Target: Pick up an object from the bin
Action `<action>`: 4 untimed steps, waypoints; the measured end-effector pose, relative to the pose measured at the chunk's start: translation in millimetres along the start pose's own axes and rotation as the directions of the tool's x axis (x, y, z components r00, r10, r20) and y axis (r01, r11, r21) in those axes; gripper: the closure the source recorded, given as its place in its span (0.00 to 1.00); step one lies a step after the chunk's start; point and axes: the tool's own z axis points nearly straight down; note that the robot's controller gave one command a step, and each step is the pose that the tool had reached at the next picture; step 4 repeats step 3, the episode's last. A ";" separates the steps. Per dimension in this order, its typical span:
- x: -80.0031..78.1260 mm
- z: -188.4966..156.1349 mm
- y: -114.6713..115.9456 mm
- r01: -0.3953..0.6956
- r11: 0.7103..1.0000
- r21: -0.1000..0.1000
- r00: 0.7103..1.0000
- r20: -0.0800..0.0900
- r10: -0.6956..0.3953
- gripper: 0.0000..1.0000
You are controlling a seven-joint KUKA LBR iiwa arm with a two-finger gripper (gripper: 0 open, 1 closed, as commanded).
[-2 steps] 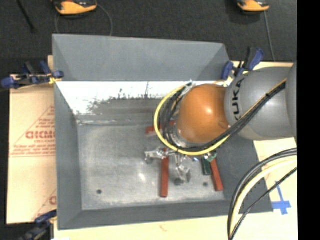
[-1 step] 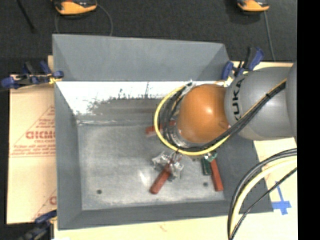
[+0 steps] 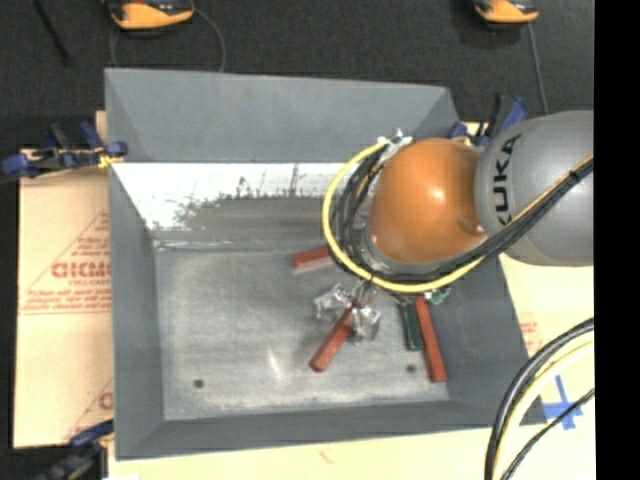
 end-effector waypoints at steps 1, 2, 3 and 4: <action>-0.2 -5.6 -1.5 -0.008 1.000 -0.003 1.000 -0.003 0.008 1.00; -1.1 -7.0 -2.4 -0.015 1.000 -0.004 1.000 0.000 0.015 1.00; -1.6 -25.0 -4.0 -0.024 1.000 -0.002 1.000 -0.001 0.024 1.00; -1.6 -25.0 -4.0 -0.024 1.000 -0.002 1.000 -0.001 0.024 1.00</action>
Offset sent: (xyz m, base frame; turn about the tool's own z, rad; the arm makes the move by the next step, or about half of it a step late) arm 0.0000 0.0000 0.0049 0.0000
